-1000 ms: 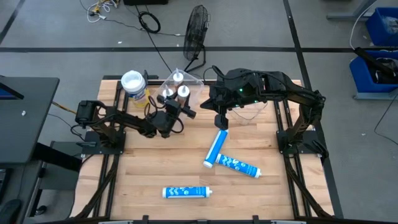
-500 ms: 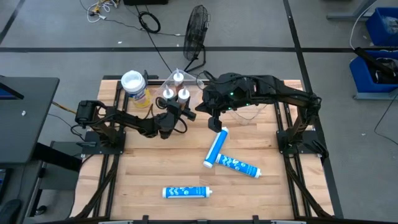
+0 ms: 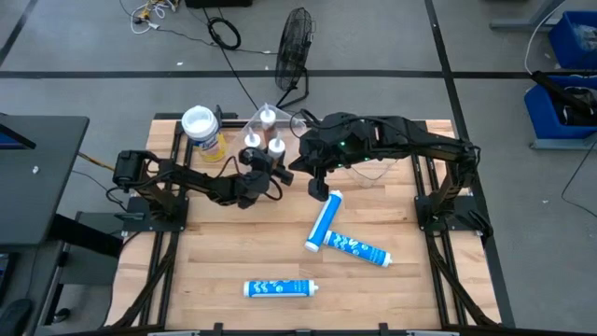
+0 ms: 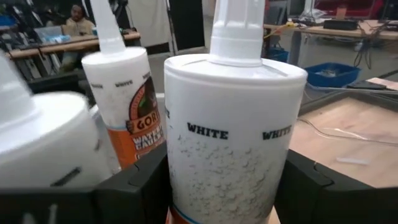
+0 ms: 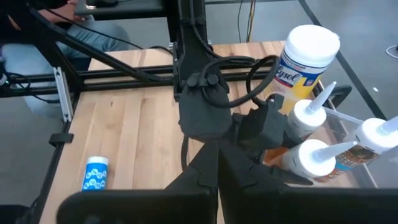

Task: Pick & place silicon tubes, Sealant and Lysol wipes
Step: Put the brown sealant into the white transparent bin

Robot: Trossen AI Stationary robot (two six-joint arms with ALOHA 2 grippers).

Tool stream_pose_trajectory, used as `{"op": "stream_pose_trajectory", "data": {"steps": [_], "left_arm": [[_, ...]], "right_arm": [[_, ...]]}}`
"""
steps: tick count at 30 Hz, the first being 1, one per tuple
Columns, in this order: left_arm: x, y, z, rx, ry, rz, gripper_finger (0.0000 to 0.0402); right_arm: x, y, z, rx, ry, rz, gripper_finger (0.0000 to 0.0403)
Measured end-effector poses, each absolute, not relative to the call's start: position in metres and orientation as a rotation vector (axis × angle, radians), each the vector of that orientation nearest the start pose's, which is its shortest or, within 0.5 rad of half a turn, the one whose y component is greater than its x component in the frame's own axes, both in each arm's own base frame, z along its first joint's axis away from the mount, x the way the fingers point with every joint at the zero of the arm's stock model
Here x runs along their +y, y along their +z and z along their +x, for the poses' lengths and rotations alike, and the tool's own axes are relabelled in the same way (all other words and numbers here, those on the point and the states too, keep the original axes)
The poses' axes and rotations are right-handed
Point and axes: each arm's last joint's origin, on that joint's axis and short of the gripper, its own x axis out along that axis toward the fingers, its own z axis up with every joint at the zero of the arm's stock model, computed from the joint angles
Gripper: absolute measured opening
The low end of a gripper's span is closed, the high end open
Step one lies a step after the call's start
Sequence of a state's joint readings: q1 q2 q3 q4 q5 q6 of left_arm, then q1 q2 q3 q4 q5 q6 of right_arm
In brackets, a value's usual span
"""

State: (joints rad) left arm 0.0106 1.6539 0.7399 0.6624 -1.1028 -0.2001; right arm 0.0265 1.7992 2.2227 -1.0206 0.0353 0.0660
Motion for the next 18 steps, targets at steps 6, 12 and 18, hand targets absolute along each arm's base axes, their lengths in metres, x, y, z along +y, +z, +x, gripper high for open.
{"op": "stream_pose_trajectory", "data": {"steps": [6, 12, 18], "left_arm": [[0.0320, 0.1864, 0.3162, 0.127, 1.129, -0.053, 0.0230], [0.0337, 0.1865, 0.3160, 0.129, 1.136, -0.049, 0.0236], [0.0339, 0.1873, 0.3159, 0.123, 1.143, -0.048, 0.0266]], "right_arm": [[0.0085, 0.4617, 0.3584, 0.596, -0.028, 0.045, 0.0001], [0.0085, 0.4618, 0.3584, 0.595, -0.028, 0.045, 0.0001], [0.0085, 0.4620, 0.3584, 0.593, -0.027, 0.043, 0.0001]]}}
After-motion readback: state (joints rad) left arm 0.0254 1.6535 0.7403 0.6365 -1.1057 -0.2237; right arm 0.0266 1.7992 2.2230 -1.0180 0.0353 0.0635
